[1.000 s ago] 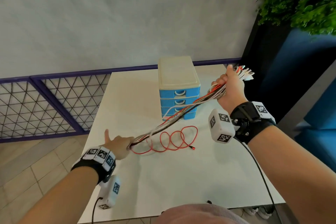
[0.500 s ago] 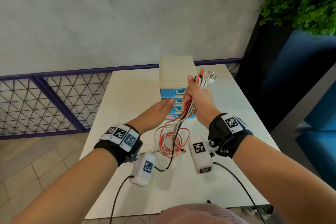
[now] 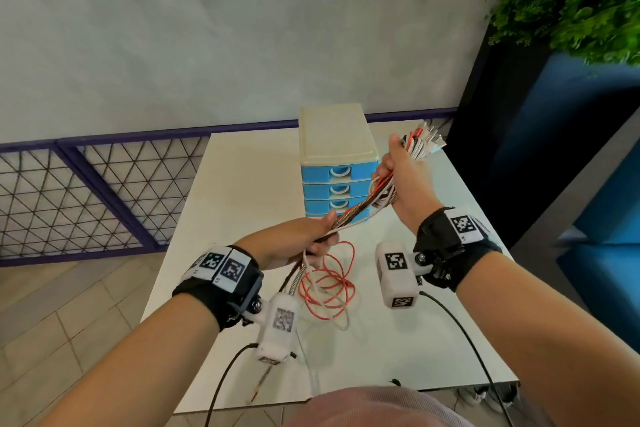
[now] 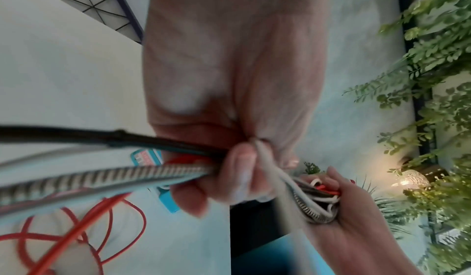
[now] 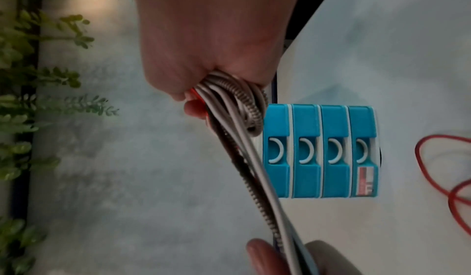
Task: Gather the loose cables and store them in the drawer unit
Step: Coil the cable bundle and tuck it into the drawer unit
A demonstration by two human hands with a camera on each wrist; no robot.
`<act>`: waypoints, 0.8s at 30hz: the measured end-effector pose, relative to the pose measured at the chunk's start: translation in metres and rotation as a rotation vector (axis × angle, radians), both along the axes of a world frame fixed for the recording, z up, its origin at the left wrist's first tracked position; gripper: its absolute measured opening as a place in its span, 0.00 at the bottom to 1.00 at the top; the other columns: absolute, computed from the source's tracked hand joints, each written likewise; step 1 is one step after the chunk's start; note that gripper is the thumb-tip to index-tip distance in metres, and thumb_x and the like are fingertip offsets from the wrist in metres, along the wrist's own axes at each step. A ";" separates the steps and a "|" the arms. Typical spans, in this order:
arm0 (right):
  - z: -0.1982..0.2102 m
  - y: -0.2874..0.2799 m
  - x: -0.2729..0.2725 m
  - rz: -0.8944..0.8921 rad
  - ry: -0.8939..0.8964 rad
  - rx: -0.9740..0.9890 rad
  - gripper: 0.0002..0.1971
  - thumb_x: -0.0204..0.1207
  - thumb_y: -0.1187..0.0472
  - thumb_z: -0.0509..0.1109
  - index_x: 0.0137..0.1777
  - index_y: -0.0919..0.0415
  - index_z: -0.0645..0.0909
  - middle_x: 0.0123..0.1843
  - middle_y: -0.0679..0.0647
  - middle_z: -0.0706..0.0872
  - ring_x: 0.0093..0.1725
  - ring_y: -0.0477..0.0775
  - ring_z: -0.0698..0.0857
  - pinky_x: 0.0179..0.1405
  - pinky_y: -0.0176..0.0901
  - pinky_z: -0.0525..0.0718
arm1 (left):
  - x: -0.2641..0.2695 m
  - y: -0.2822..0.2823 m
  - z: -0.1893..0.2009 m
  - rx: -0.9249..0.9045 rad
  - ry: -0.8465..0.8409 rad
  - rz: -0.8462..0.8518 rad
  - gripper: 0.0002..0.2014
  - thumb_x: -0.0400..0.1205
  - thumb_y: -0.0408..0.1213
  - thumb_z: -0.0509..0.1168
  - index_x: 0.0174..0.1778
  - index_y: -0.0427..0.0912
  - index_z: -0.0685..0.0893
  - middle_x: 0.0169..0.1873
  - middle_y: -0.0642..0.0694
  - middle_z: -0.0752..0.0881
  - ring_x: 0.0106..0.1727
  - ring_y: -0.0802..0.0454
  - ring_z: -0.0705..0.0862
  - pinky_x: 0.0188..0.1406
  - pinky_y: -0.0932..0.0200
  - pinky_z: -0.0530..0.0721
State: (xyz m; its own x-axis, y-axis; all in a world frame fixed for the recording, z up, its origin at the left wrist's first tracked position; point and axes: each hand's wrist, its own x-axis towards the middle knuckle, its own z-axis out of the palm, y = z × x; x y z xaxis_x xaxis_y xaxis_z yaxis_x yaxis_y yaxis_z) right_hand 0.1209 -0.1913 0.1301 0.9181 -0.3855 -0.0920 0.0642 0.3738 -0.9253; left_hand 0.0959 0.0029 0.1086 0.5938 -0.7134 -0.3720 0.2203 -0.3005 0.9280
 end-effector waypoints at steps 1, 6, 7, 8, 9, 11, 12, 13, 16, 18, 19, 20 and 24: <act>-0.002 0.001 0.000 -0.008 -0.007 -0.052 0.19 0.83 0.53 0.65 0.31 0.56 0.68 0.17 0.45 0.72 0.18 0.46 0.75 0.23 0.42 0.76 | 0.001 0.001 0.000 0.045 -0.007 0.011 0.20 0.88 0.51 0.43 0.41 0.44 0.73 0.18 0.57 0.70 0.23 0.60 0.63 0.30 0.66 0.66; -0.007 0.006 -0.004 -0.024 0.019 -0.232 0.12 0.83 0.54 0.66 0.43 0.59 0.71 0.18 0.45 0.76 0.21 0.46 0.78 0.26 0.42 0.82 | 0.010 0.008 -0.008 0.130 -0.048 0.086 0.14 0.89 0.45 0.48 0.52 0.38 0.73 0.35 0.50 0.71 0.28 0.59 0.65 0.28 0.68 0.68; -0.008 0.006 -0.004 -0.022 0.026 -0.227 0.12 0.83 0.53 0.66 0.43 0.60 0.72 0.19 0.45 0.76 0.22 0.47 0.79 0.27 0.43 0.83 | 0.011 0.009 -0.008 0.151 -0.098 0.088 0.13 0.89 0.44 0.48 0.51 0.39 0.73 0.35 0.50 0.71 0.29 0.59 0.64 0.29 0.68 0.67; -0.009 0.006 -0.004 -0.015 0.034 -0.223 0.12 0.83 0.54 0.66 0.42 0.59 0.72 0.19 0.45 0.77 0.22 0.48 0.79 0.30 0.45 0.84 | 0.011 0.008 -0.007 0.198 -0.180 0.072 0.14 0.89 0.44 0.48 0.47 0.42 0.74 0.34 0.51 0.71 0.30 0.58 0.65 0.31 0.66 0.67; -0.009 0.006 -0.003 -0.003 0.042 -0.225 0.12 0.83 0.54 0.66 0.40 0.59 0.72 0.19 0.46 0.78 0.23 0.49 0.80 0.32 0.47 0.85 | 0.010 0.008 -0.004 0.276 -0.300 0.037 0.15 0.89 0.44 0.47 0.42 0.44 0.73 0.33 0.51 0.71 0.32 0.57 0.66 0.34 0.63 0.68; -0.009 0.006 -0.001 0.051 0.094 -0.279 0.14 0.82 0.54 0.65 0.37 0.58 0.73 0.20 0.48 0.80 0.25 0.53 0.81 0.39 0.52 0.86 | 0.009 0.006 0.000 0.511 -0.582 -0.084 0.15 0.89 0.46 0.47 0.40 0.46 0.72 0.35 0.52 0.74 0.37 0.54 0.72 0.45 0.54 0.69; -0.009 0.005 0.000 0.100 0.136 -0.322 0.14 0.82 0.53 0.66 0.35 0.58 0.74 0.21 0.51 0.81 0.26 0.55 0.81 0.43 0.54 0.87 | 0.008 0.005 0.002 0.633 -0.701 -0.131 0.15 0.89 0.46 0.46 0.42 0.46 0.73 0.36 0.54 0.76 0.41 0.53 0.74 0.50 0.50 0.67; -0.009 0.005 -0.001 0.163 0.173 -0.355 0.15 0.82 0.54 0.66 0.34 0.58 0.75 0.23 0.53 0.82 0.28 0.56 0.82 0.47 0.57 0.87 | 0.006 0.003 0.006 0.721 -0.804 -0.157 0.15 0.88 0.47 0.46 0.44 0.47 0.74 0.37 0.55 0.78 0.42 0.52 0.75 0.52 0.49 0.63; -0.010 0.006 -0.006 0.396 0.237 -0.344 0.14 0.83 0.57 0.66 0.37 0.62 0.78 0.30 0.59 0.82 0.28 0.55 0.83 0.46 0.56 0.88 | 0.002 0.000 0.016 0.773 -1.043 -0.152 0.14 0.88 0.44 0.47 0.38 0.49 0.70 0.36 0.54 0.80 0.40 0.51 0.71 0.48 0.50 0.59; -0.009 0.007 -0.011 0.552 0.282 -0.341 0.13 0.83 0.56 0.66 0.41 0.65 0.80 0.35 0.60 0.85 0.32 0.54 0.87 0.46 0.50 0.89 | 0.000 -0.002 0.022 0.772 -1.137 -0.152 0.13 0.87 0.38 0.50 0.37 0.49 0.70 0.33 0.55 0.76 0.39 0.53 0.69 0.51 0.50 0.62; -0.009 0.008 -0.013 0.618 0.295 -0.336 0.13 0.83 0.56 0.66 0.43 0.66 0.81 0.37 0.61 0.87 0.35 0.55 0.89 0.47 0.50 0.90 | 0.000 -0.002 0.023 0.771 -1.154 -0.161 0.12 0.87 0.36 0.51 0.39 0.50 0.72 0.33 0.56 0.74 0.38 0.55 0.69 0.51 0.50 0.63; -0.010 0.009 -0.014 0.669 0.306 -0.318 0.12 0.83 0.56 0.67 0.45 0.66 0.80 0.39 0.61 0.88 0.39 0.56 0.90 0.48 0.51 0.89 | 0.000 -0.002 0.024 0.757 -1.167 -0.174 0.11 0.87 0.36 0.51 0.40 0.52 0.72 0.34 0.57 0.75 0.38 0.56 0.69 0.50 0.50 0.63; -0.010 0.010 -0.017 0.822 0.317 -0.315 0.12 0.82 0.53 0.67 0.53 0.63 0.82 0.47 0.64 0.87 0.46 0.61 0.87 0.57 0.56 0.85 | 0.006 -0.001 0.019 0.681 -1.214 -0.192 0.12 0.87 0.35 0.53 0.41 0.56 0.72 0.32 0.61 0.75 0.38 0.63 0.70 0.47 0.52 0.60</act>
State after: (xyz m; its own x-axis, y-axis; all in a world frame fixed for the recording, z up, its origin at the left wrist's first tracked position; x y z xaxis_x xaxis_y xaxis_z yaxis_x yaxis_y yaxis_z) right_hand 0.1037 -0.1808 0.1204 0.8636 0.3238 -0.3865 -0.3816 -0.0814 -0.9208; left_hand 0.1019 0.0019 0.1273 0.7050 -0.7092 -0.0052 -0.6983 -0.6954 0.1698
